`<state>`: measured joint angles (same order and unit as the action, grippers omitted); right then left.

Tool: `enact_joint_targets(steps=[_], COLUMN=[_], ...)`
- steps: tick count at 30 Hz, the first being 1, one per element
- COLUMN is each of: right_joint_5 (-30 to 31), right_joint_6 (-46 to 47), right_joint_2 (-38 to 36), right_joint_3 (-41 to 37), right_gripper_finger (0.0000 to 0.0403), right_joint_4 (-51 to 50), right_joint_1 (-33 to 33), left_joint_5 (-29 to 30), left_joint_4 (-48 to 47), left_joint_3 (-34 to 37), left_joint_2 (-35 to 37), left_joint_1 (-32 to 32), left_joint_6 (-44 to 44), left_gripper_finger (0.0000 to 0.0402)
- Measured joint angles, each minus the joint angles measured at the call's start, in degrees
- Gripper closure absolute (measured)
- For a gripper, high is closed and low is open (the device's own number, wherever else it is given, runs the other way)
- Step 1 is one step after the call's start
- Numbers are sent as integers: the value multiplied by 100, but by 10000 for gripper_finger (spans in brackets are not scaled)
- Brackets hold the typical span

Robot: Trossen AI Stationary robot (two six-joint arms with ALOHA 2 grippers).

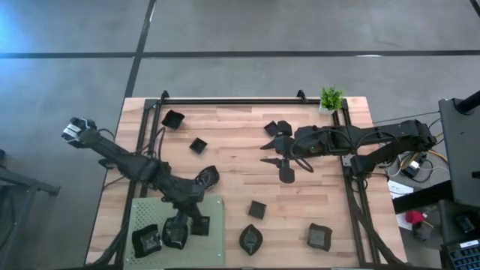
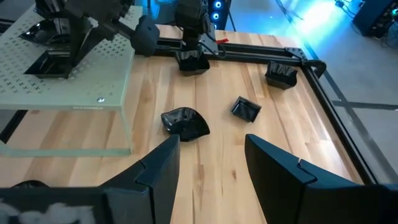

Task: Pick & Place Mini shaped plates
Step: Put the black square plate on the shelf

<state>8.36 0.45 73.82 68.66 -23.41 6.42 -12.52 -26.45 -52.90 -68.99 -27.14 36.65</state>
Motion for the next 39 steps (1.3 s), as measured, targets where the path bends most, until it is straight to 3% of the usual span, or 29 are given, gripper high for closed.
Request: enact_joint_targets(steps=[15,28,39], right_joint_5=[2,9,9], right_joint_6=[0,0,-3], right_joint_2=[0,0,0], right_joint_3=[0,0,0], right_gripper_finger=[225,225,225], right_joint_4=[2,-3,-37], right_joint_1=[0,0,-4], left_joint_5=[-11,-11,-8], left_joint_4=[150,145,154], left_joint_3=[70,47,-129], left_joint_2=[-2,-2,44], left_joint_1=[0,26,44], left_joint_6=[158,305,275], left_gripper_finger=[401,354,349])
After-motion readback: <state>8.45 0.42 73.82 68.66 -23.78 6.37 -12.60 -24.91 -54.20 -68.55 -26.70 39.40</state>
